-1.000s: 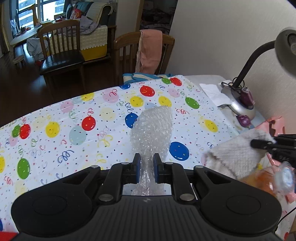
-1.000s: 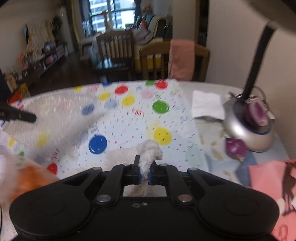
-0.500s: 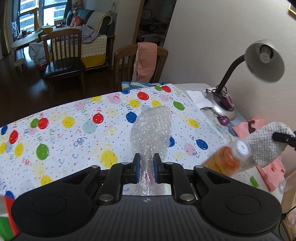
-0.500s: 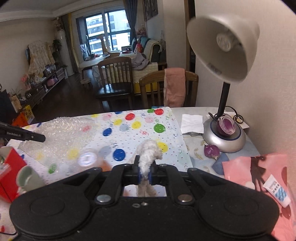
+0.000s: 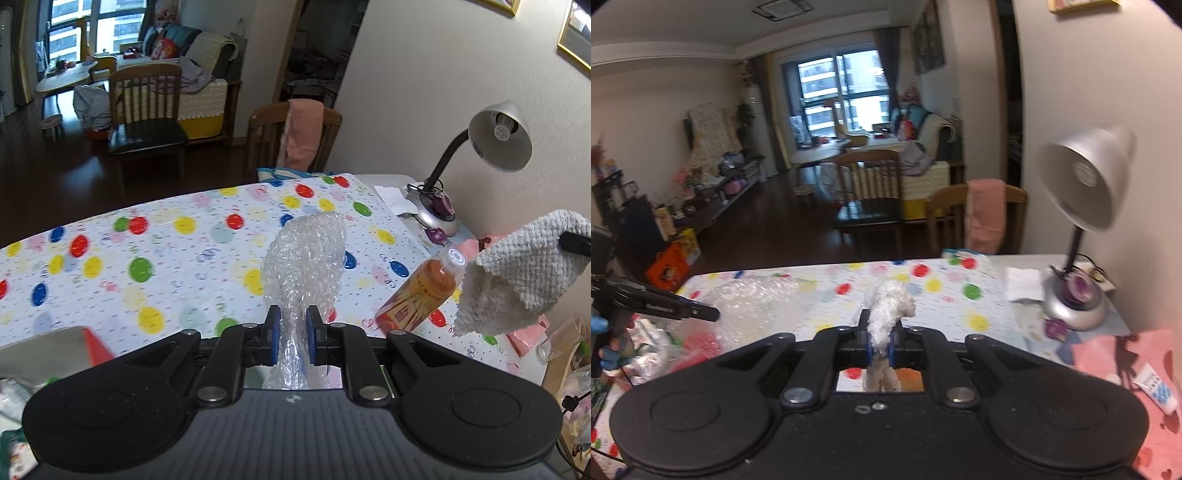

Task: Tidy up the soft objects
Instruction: 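Carry the bubble wrap and white towel over the white box with both grippers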

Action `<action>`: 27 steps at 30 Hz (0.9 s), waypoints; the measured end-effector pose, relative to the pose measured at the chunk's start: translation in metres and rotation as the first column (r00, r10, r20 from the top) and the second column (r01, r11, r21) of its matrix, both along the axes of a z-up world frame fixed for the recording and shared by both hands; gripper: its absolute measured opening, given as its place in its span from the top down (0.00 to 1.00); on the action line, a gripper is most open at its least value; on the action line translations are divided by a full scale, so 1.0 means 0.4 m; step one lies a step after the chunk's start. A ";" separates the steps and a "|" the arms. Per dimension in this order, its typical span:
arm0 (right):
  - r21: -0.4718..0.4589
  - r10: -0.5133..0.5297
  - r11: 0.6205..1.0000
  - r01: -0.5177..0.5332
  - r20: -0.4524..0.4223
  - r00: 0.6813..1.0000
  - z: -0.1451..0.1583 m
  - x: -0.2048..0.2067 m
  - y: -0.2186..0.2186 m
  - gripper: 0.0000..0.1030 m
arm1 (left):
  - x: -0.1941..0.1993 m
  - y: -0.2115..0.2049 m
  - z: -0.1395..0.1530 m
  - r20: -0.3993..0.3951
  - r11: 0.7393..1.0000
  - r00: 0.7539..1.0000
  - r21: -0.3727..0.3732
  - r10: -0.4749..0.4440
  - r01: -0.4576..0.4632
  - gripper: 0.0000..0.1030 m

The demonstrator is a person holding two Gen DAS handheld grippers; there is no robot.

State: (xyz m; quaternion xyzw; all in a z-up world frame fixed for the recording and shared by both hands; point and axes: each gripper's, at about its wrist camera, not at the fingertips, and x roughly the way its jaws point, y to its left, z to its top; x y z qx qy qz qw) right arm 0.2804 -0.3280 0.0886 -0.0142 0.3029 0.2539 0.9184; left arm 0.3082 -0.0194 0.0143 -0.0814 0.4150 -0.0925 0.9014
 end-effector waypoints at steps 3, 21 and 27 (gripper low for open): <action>-0.001 0.038 0.999 -0.038 0.010 0.999 0.021 -0.017 0.066 0.93 | -0.047 0.052 0.024 0.015 1.000 1.000 0.000 0.012 -0.012 0.86; -0.001 0.321 0.947 -0.321 0.053 0.946 0.077 -0.090 0.578 0.93 | -0.285 0.433 0.108 0.053 0.983 0.983 0.046 0.177 -0.180 0.86; 0.025 0.377 0.925 -0.379 0.045 0.925 0.071 -0.105 0.729 0.93 | -0.345 0.537 0.112 0.055 0.971 0.972 0.061 0.230 -0.233 0.86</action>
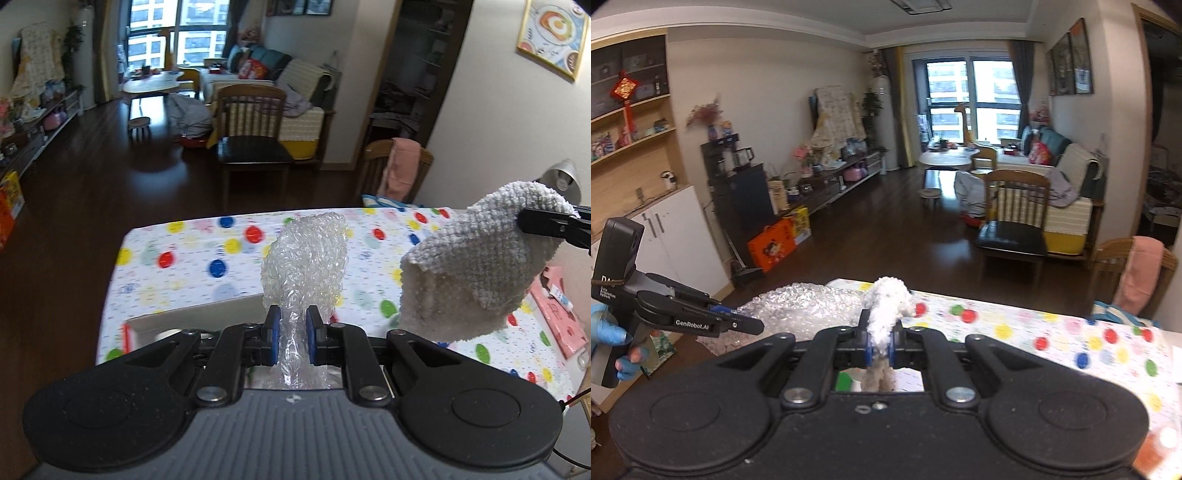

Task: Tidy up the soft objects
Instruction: 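Carry the bubble wrap and white towel over the white box with both grippers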

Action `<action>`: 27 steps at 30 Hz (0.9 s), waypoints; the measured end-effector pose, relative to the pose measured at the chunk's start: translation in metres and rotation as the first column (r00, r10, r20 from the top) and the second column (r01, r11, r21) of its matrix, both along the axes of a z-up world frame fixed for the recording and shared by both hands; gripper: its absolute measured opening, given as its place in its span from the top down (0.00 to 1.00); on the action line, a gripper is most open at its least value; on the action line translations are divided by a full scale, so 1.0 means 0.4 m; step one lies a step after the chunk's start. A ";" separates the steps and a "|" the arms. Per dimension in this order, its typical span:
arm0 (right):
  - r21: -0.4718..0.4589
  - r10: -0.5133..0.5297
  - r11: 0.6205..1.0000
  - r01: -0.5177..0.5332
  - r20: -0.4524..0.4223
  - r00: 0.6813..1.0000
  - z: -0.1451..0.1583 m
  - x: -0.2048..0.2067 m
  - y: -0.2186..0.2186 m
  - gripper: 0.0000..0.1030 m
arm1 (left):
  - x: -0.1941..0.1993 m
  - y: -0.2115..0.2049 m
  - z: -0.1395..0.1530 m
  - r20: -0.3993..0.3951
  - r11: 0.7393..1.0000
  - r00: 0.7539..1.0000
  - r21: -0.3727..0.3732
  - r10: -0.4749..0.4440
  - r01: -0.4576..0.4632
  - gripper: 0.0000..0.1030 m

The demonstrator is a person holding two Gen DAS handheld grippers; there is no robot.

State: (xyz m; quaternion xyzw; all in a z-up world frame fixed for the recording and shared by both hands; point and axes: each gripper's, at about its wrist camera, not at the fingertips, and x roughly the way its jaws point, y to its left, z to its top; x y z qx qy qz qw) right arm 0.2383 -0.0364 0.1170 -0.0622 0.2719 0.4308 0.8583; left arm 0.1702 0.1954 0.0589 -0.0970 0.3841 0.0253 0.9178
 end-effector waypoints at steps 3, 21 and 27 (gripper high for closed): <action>0.006 0.032 0.999 -0.031 -0.010 0.999 -0.007 -0.009 0.066 0.93 | -0.025 0.050 -0.001 -0.001 1.000 1.000 0.003 0.031 -0.031 0.86; -0.126 0.080 0.987 -0.104 -0.186 0.979 -0.209 -0.073 0.300 0.93 | -0.099 0.207 -0.170 -0.116 0.994 0.987 0.008 0.107 -0.107 0.86; -0.180 0.054 0.979 -0.099 -0.236 0.970 -0.280 -0.093 0.315 0.93 | -0.088 0.194 -0.233 -0.152 0.997 0.986 -0.011 0.075 -0.078 0.86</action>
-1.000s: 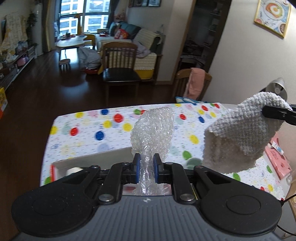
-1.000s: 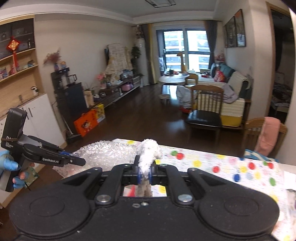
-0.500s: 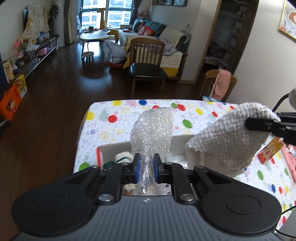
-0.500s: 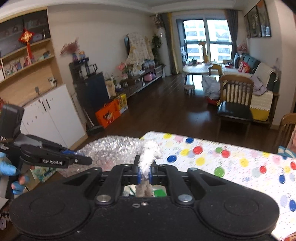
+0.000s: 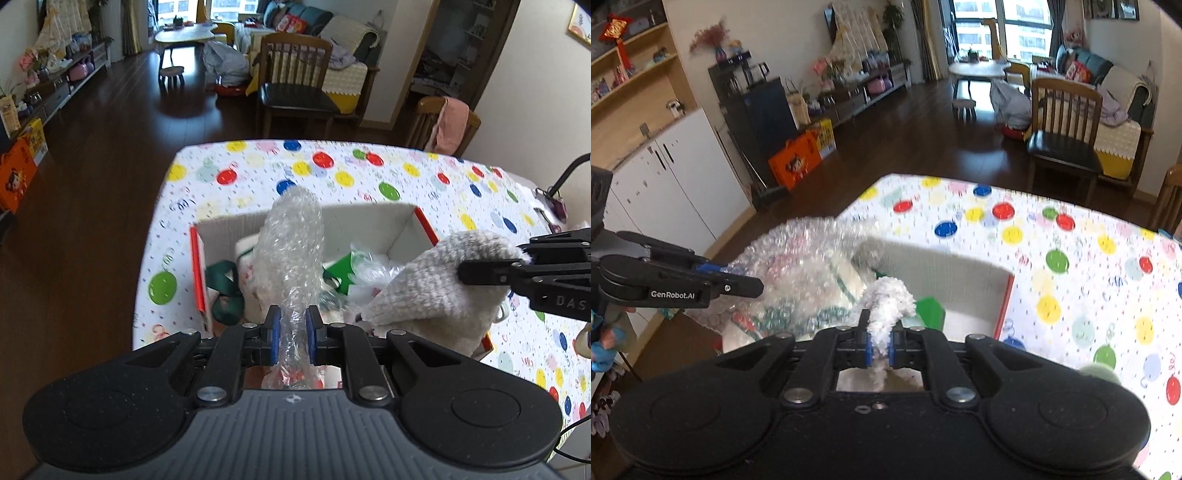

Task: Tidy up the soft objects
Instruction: 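Carry the bubble wrap and white towel over the white box with both grippers, then open both grippers to drop the bubble wrap and towel into the box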

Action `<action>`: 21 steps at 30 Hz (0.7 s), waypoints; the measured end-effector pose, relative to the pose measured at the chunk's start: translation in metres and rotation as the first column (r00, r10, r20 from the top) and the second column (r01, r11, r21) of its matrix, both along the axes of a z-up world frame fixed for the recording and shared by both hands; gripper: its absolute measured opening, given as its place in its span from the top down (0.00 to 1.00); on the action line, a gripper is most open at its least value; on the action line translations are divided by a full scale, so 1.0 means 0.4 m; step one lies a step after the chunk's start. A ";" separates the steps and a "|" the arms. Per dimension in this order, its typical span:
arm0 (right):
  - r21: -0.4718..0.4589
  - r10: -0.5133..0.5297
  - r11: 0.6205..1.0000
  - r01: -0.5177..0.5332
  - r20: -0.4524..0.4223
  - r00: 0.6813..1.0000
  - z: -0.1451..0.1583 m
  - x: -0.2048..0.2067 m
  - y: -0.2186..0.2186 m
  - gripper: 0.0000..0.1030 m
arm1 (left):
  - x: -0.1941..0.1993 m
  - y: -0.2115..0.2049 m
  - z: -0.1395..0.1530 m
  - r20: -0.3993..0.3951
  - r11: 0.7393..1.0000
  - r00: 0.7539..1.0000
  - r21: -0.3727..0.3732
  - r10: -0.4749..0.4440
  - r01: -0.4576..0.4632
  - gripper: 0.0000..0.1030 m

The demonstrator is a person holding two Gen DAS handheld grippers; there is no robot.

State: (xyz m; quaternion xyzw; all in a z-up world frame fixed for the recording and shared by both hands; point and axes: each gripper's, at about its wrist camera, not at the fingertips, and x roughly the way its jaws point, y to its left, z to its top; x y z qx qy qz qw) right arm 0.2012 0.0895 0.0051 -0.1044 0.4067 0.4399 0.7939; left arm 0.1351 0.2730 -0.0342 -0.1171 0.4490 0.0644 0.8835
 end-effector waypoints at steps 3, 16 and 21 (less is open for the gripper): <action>-0.024 -0.007 1.000 0.007 -0.011 1.000 -0.023 -0.007 0.011 0.93 | 0.009 -0.013 -0.024 -0.010 1.000 1.000 -0.002 -0.018 0.018 0.86; -0.062 -0.060 0.996 0.057 -0.046 0.997 -0.101 0.001 0.015 0.84 | 0.038 -0.078 -0.114 -0.061 0.996 0.994 -0.004 -0.090 0.090 0.86; -0.071 -0.085 0.994 0.081 -0.056 0.995 -0.125 0.005 0.014 0.82 | 0.036 -0.090 -0.134 -0.069 0.995 0.993 0.016 -0.093 0.094 0.86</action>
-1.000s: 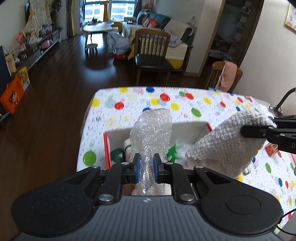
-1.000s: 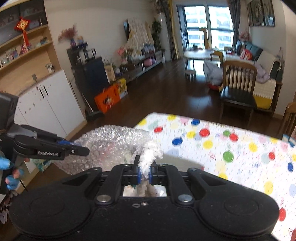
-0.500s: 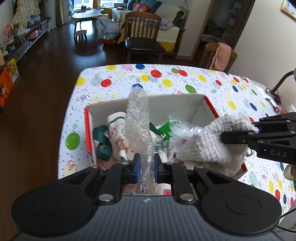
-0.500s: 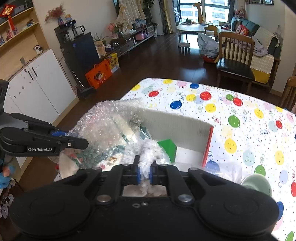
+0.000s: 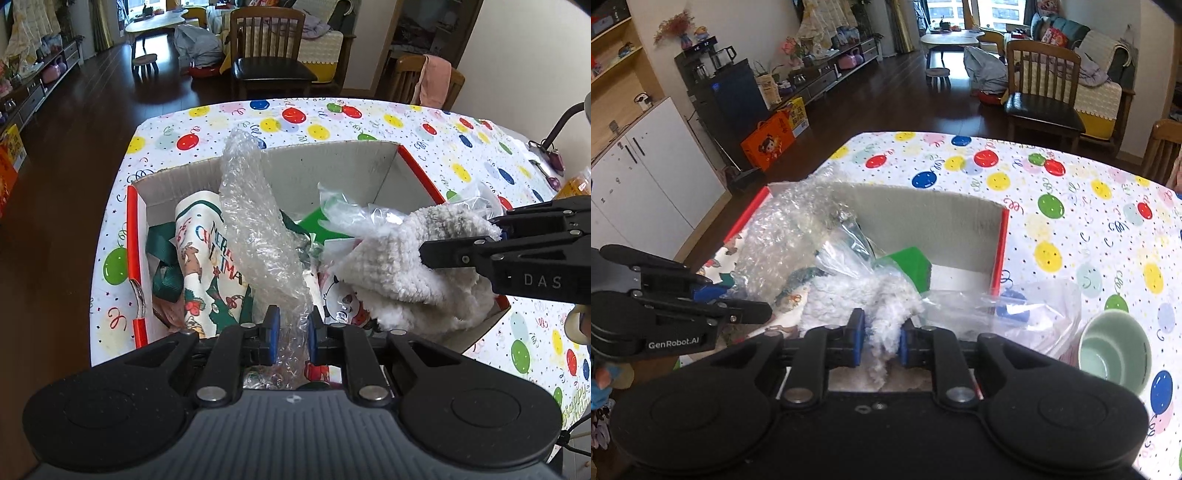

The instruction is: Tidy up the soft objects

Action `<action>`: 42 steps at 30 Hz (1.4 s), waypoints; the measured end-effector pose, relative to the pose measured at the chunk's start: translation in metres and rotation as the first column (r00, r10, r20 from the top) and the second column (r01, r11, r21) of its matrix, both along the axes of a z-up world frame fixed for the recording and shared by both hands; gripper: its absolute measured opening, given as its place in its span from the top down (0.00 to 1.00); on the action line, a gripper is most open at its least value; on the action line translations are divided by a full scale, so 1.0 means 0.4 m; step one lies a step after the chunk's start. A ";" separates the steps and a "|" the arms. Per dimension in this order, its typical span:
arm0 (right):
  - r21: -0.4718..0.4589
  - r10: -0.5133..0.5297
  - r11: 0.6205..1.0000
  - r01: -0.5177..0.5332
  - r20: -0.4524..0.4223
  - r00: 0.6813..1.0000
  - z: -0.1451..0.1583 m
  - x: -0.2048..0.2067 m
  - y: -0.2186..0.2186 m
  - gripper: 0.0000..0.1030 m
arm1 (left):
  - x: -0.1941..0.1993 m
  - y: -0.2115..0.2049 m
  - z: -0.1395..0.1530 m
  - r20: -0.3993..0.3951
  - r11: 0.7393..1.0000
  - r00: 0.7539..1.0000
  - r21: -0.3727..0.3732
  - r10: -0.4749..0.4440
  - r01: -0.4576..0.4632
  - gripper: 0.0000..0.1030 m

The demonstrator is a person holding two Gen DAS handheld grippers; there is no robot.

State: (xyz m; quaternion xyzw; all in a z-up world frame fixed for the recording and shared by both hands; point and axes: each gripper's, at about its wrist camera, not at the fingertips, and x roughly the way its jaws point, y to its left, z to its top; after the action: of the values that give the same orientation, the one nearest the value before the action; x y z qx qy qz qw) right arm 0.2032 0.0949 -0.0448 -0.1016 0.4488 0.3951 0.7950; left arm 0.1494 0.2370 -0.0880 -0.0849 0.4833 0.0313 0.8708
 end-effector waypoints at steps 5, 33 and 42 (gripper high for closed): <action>-0.006 0.004 1.000 -0.004 0.014 1.000 -0.012 -0.005 -0.004 0.76 | -0.007 0.002 -0.007 -0.001 1.000 1.000 -0.007 -0.003 0.003 0.86; 0.052 0.076 0.995 -0.091 0.240 0.968 0.090 -0.139 -0.070 0.04 | -0.133 -0.035 0.052 0.094 0.999 0.995 -0.024 0.042 -0.040 0.15; 0.156 0.051 0.983 -0.099 0.282 0.958 0.170 -0.196 -0.120 0.00 | -0.223 -0.069 0.151 0.229 0.998 0.972 0.022 0.045 -0.051 0.15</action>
State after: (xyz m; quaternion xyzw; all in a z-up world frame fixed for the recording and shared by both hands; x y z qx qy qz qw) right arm 0.1246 0.0469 0.0233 -0.1053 0.2940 0.4435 0.8401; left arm 0.0601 0.2095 -0.0277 -0.0876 0.3773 0.0491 0.9206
